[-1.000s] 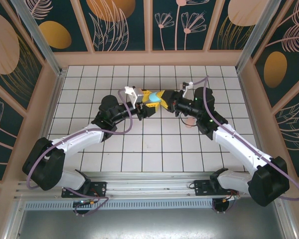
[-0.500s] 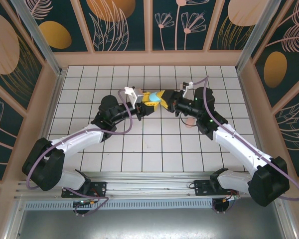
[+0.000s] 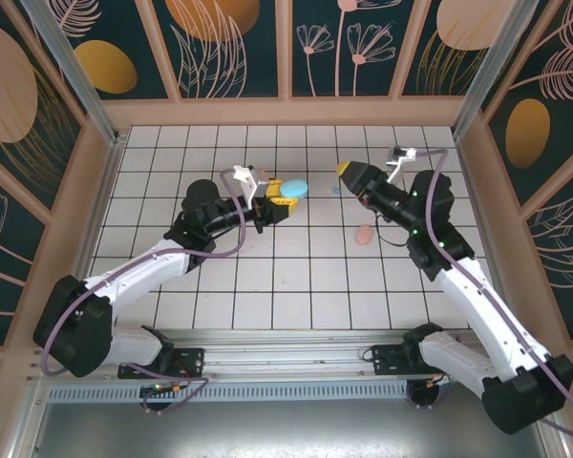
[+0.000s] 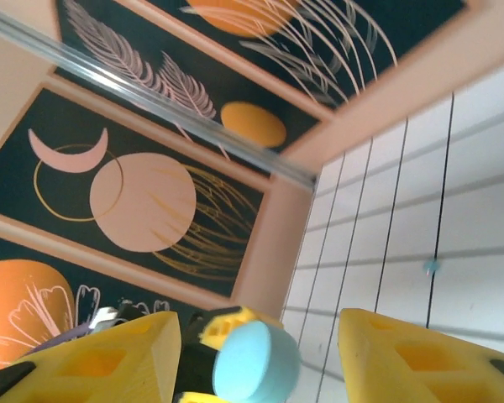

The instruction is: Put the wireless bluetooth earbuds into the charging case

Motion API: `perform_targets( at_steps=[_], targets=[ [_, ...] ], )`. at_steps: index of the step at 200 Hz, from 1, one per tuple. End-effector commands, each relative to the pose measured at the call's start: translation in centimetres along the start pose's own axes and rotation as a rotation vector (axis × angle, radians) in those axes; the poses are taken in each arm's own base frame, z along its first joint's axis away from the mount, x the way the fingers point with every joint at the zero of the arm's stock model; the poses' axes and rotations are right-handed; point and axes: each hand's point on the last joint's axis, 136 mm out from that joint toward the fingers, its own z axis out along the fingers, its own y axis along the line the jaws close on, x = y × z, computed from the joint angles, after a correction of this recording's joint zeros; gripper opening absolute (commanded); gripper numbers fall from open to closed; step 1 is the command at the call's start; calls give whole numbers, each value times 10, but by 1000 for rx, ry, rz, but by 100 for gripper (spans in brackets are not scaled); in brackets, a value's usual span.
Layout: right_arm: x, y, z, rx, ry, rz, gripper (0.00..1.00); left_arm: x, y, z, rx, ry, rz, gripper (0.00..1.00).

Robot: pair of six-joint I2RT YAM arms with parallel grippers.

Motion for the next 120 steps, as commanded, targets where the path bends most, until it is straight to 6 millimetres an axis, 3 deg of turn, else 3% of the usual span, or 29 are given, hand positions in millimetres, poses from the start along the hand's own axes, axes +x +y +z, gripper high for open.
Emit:
perform_targets(
  at_steps=[1,36,68,120],
  targets=[
    [-10,14,-6,7,-20,-356,53,-6,-11,-4,58,20,19,15],
    [25,18,21,-39,203,-624,52,-7,-18,-3,96,50,-3,14],
    [65,9,40,-94,415,-684,57,-19,-23,-7,111,50,4,14],
    [82,12,39,-220,417,-722,64,-24,-25,-6,118,31,-44,12]
  ],
)
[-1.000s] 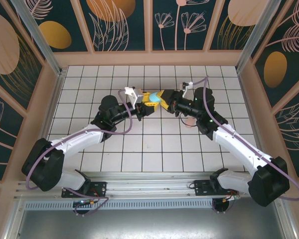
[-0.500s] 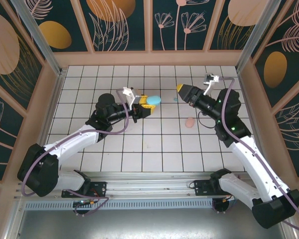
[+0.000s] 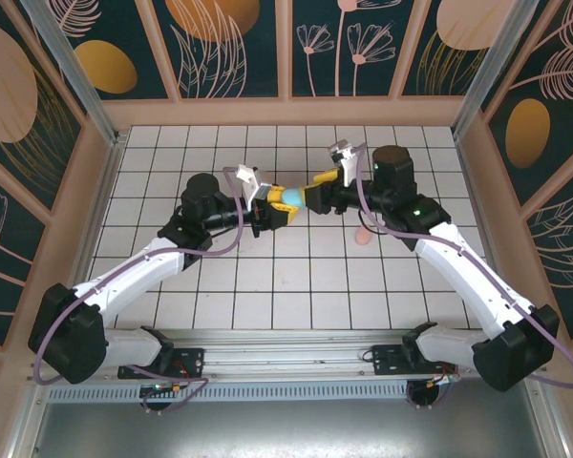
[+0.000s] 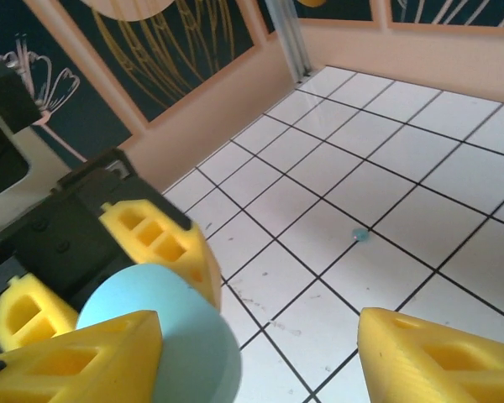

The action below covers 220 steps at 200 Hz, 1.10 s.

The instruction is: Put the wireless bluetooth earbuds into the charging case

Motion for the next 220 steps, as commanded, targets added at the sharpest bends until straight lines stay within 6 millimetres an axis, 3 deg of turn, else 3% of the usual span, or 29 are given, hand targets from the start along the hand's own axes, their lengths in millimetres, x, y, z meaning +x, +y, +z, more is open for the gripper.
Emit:
perform_targets(
  at_steps=[1,38,69,107,194,220],
  targets=[
    [3,21,-4,-104,-20,-107,64,-21,-5,-2,27,-48,8,12],
    [-1,24,-5,-118,-37,-126,62,-20,-3,0,25,-49,-15,11],
    [-7,31,-19,-103,-71,-157,61,-18,0,1,14,-45,-21,10],
    [-3,25,-29,-28,-57,-133,61,-19,1,1,6,-50,-14,10],
    [8,21,-15,-35,8,-110,58,-20,0,-3,-7,-47,2,9],
    [3,19,-9,-11,5,-80,56,-21,0,-4,-9,-46,5,9]
  ],
)
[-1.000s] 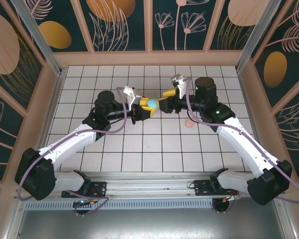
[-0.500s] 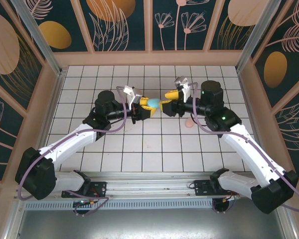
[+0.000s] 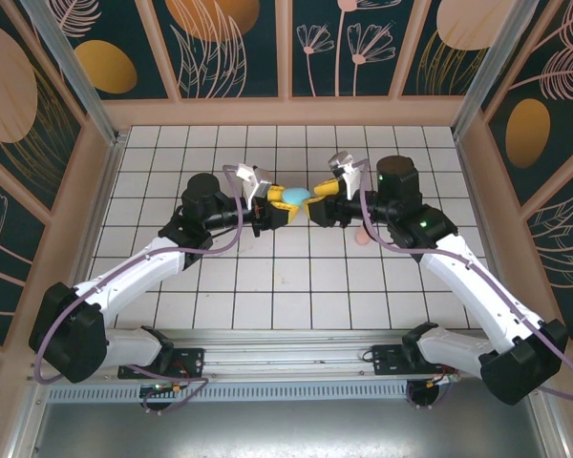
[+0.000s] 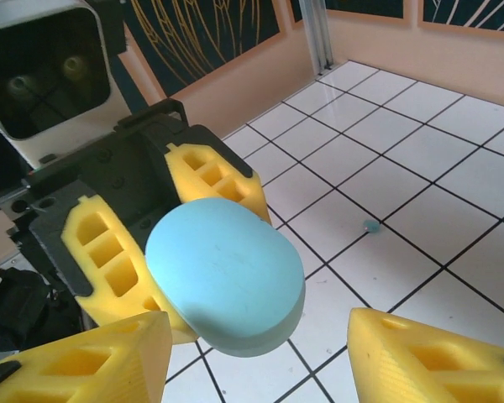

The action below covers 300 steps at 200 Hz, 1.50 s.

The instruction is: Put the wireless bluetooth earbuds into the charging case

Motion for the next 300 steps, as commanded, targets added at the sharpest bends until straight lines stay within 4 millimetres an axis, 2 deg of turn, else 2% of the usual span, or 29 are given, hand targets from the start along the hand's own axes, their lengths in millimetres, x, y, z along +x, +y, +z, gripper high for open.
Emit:
perform_targets(
  at_steps=[1,39,63,92,109,113,143,176,197,222,246,273,300],
  targets=[
    [-13,1,3,19,-15,0,56,-22,-4,-5,1,-46,52,8],
    [-13,-6,6,49,-14,1,55,-23,-6,-6,9,-48,55,8],
    [-9,-21,10,116,4,28,54,-23,-7,-5,10,-45,57,8],
    [-24,-34,6,190,-34,41,54,-22,-7,-5,17,-45,54,8],
    [-32,-34,5,193,-62,53,54,-21,-6,-5,13,-42,46,8],
    [-35,-43,0,215,-75,66,53,-20,-6,-4,15,-42,45,8],
    [-42,-52,-2,209,-99,97,53,-18,-7,-4,31,-46,28,8],
    [-38,-43,1,151,-72,77,53,-17,-8,-5,30,-54,23,8],
    [-32,-24,-6,79,-69,14,53,-16,-8,-4,34,-43,19,7],
    [-25,-2,-18,4,-120,-61,62,-14,-8,-1,47,-11,10,6],
    [-23,15,-21,-88,-147,-94,65,-15,-12,0,71,-6,6,6],
    [-17,20,-15,-145,-120,-97,66,-13,-12,3,88,9,-14,6],
    [-9,13,-7,-154,-100,-98,66,-17,-17,5,126,9,-28,6]
  ],
)
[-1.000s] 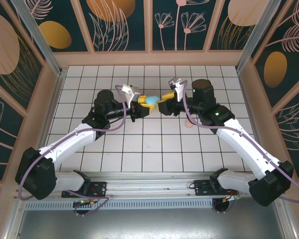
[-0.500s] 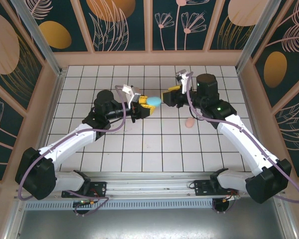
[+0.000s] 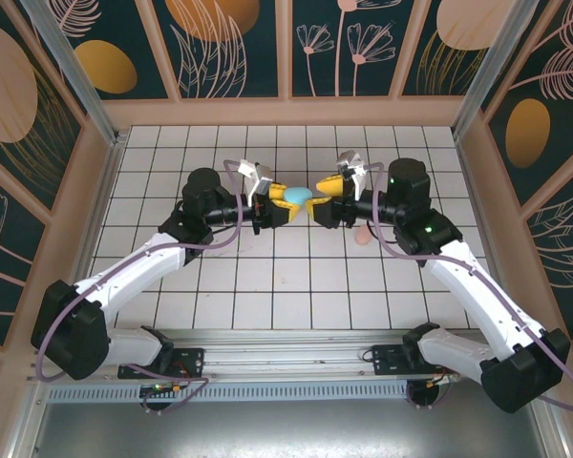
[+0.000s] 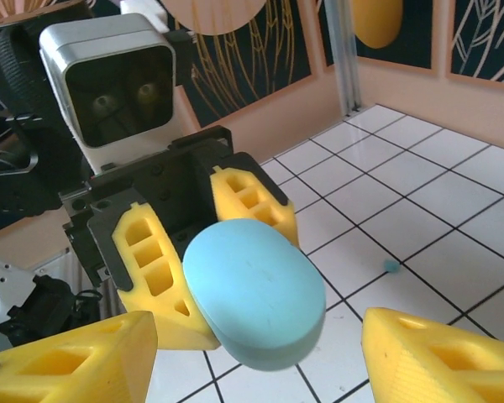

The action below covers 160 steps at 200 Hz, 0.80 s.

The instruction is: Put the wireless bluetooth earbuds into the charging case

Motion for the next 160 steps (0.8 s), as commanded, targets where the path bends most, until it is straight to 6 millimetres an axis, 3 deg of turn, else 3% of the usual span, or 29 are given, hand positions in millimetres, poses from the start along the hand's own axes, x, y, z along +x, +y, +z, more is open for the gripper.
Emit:
perform_targets(
  at_steps=[1,53,136,160],
  targets=[
    [4,3,6,-64,-3,-48,66,-11,-11,3,65,-6,-6,6],
    [6,-18,11,-58,11,-23,62,-11,-16,2,95,3,-4,6],
    [-13,-64,14,34,-30,88,57,-11,-21,4,147,-22,-35,5],
    [-17,-68,19,23,-29,118,56,-7,-19,5,143,-17,-46,5]
  ],
)
